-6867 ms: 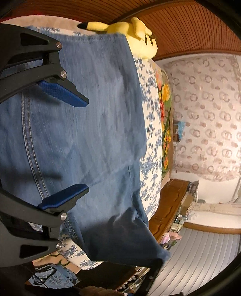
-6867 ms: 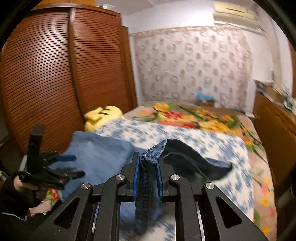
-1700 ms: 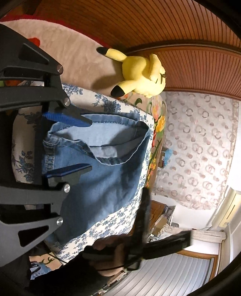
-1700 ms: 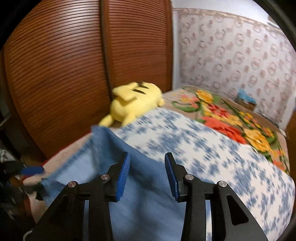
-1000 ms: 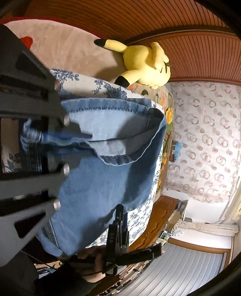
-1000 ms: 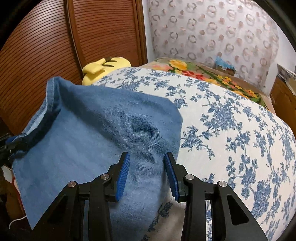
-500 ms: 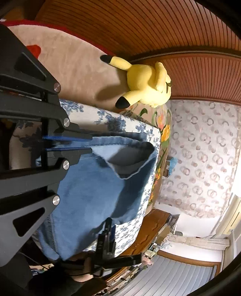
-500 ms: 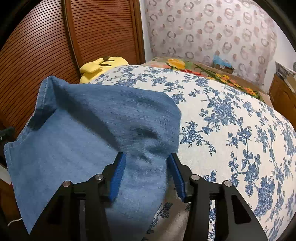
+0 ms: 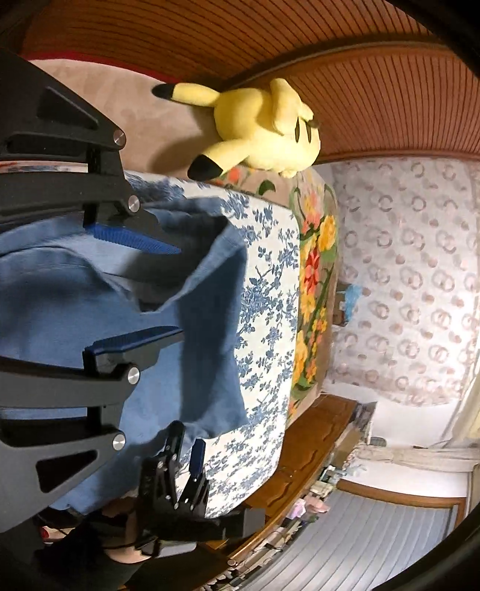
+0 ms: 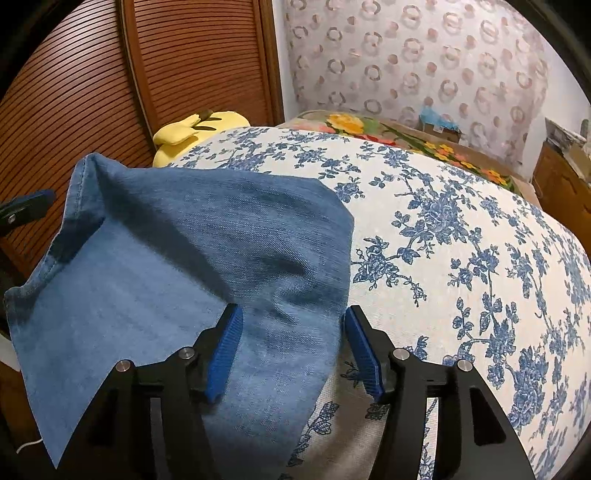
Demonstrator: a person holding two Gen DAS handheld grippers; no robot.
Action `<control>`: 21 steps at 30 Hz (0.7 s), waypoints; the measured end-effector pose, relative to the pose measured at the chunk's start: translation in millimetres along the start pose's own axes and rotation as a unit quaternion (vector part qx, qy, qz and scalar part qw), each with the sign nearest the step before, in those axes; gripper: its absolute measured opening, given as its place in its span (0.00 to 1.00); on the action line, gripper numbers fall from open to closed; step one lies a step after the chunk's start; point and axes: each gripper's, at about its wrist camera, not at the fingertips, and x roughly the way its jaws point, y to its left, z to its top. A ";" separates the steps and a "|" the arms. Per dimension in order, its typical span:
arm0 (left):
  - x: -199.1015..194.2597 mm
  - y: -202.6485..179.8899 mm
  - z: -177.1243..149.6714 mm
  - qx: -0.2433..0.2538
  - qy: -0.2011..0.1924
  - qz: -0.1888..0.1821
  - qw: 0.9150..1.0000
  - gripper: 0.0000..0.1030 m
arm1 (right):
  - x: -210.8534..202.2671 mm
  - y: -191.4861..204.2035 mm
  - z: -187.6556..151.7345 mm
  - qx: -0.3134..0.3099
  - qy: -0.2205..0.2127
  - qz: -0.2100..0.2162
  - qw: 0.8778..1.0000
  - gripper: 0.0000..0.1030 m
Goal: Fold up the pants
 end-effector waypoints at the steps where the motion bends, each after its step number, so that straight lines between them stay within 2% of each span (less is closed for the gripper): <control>1: 4.2 0.8 2.1 0.000 0.005 0.001 1.000 0.41 | -0.9 -0.8 -0.3 0.001 -0.003 0.001 1.000 0.58; 10: 30.6 6.9 12.5 0.015 0.034 0.030 0.999 0.40 | -14.4 -23.8 4.9 0.016 -0.024 0.017 0.999 0.58; 13: 33.8 10.2 14.4 0.016 0.034 0.029 0.999 0.39 | -19.7 -35.8 12.1 0.021 -0.026 0.015 0.999 0.58; 15: 36.5 11.6 15.4 0.021 0.037 0.027 0.999 0.25 | -22.7 -42.1 17.1 0.024 -0.030 0.025 0.999 0.58; 16: 37.3 12.1 15.4 0.023 0.037 0.024 0.999 0.21 | -22.2 -44.8 19.5 0.026 -0.029 0.028 0.999 0.58; 17: 37.5 12.9 15.2 0.025 0.036 0.022 0.999 0.14 | -20.7 -47.4 21.9 0.027 -0.028 0.030 0.999 0.58; 21: 42.2 24.7 13.9 0.019 0.039 0.033 0.999 0.11 | -7.2 -56.0 33.4 0.032 -0.020 0.045 0.998 0.58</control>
